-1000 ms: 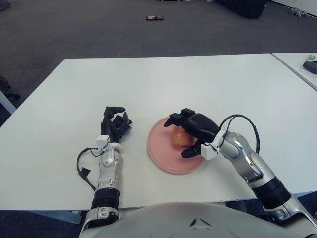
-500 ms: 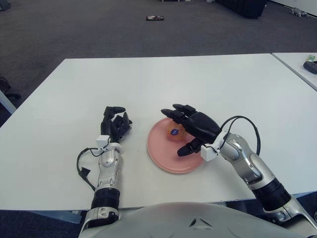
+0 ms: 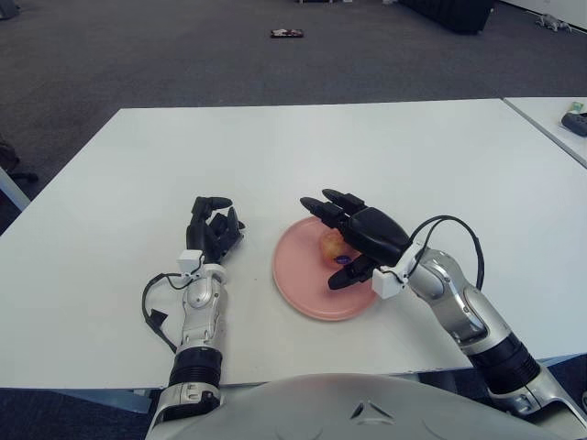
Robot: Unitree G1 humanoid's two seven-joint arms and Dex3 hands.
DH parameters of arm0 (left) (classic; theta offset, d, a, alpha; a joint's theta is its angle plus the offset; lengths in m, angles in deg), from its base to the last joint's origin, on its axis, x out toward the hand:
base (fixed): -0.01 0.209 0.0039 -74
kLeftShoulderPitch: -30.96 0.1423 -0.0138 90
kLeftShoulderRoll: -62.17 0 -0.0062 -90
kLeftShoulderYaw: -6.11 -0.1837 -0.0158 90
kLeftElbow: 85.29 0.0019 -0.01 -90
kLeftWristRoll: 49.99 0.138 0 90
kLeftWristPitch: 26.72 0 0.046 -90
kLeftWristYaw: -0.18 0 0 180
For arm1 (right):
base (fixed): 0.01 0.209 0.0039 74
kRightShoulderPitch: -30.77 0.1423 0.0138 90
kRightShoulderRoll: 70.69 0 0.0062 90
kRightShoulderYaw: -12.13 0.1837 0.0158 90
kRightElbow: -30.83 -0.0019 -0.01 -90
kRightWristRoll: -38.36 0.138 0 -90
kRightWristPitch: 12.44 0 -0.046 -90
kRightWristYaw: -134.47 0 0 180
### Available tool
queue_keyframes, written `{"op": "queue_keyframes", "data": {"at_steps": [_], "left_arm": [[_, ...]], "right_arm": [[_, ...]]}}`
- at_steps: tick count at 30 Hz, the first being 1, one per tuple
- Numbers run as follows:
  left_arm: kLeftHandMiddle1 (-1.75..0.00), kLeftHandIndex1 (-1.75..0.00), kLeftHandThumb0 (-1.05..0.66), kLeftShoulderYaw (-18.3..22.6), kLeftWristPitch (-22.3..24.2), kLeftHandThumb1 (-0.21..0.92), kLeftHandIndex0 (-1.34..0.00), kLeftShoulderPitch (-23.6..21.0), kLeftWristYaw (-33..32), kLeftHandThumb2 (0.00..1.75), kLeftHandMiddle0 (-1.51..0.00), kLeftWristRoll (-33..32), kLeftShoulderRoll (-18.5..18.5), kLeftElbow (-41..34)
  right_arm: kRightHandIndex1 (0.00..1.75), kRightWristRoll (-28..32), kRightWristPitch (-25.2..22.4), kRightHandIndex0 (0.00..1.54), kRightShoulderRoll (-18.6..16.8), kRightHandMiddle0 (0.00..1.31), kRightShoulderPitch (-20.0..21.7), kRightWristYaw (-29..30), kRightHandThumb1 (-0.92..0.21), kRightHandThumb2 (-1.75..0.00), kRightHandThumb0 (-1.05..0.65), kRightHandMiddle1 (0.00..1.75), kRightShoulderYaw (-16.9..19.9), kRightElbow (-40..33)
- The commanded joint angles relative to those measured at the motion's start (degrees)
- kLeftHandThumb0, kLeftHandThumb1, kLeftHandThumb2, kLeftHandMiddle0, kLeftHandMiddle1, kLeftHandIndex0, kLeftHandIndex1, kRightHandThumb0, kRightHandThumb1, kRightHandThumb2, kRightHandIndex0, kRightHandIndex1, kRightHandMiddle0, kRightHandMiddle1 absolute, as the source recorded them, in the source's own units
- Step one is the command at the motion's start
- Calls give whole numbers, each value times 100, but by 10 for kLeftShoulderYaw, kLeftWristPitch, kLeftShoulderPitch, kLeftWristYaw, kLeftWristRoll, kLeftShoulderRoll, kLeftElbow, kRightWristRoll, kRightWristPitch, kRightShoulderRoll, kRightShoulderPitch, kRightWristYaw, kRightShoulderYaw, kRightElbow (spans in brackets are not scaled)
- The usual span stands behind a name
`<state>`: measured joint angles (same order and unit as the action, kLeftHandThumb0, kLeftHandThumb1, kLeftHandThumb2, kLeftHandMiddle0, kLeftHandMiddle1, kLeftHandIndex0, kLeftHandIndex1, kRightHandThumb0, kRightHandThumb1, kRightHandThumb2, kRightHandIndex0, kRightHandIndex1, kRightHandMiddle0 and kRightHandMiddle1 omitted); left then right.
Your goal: Put the apple into the plate.
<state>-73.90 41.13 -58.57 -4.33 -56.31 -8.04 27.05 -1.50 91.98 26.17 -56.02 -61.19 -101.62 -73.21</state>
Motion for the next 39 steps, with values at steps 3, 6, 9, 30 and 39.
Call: {"op": "queue_keyframes", "data": {"at_steps": [3, 6, 9, 30, 39], "left_arm": [[-175, -175, -39, 0, 24, 65, -36, 19, 0, 90, -70, 0, 2, 20], [-175, -175, -39, -1, 23, 66, -36, 19, 2, 89, -69, 1, 0, 20], [-175, -175, -39, -2, 22, 66, -35, 19, 2, 89, -69, 1, 0, 20], [-175, -175, -39, -2, 21, 66, -36, 16, -3, 89, -71, 10, -2, 23], [-175, -175, -39, 0, 12, 65, -36, 14, 6, 90, -72, -1, 1, 28]], "right_arm": [[0, 11, 11, 0, -1, 0, -4, 23, -88, -20, -100, 0, 18, -2], [0, 42, 15, 0, -10, 0, -9, 34, -91, -20, -101, 0, 31, -1], [0, 60, 12, 0, -21, 0, -14, 43, -92, -27, -101, 0, 41, -1], [42, 248, 135, 15, -234, 0, -51, 294, -88, -70, -63, 96, 154, 94], [76, 287, 289, 15, -280, 7, -27, 376, -77, -89, -54, 127, 231, 223]]}}
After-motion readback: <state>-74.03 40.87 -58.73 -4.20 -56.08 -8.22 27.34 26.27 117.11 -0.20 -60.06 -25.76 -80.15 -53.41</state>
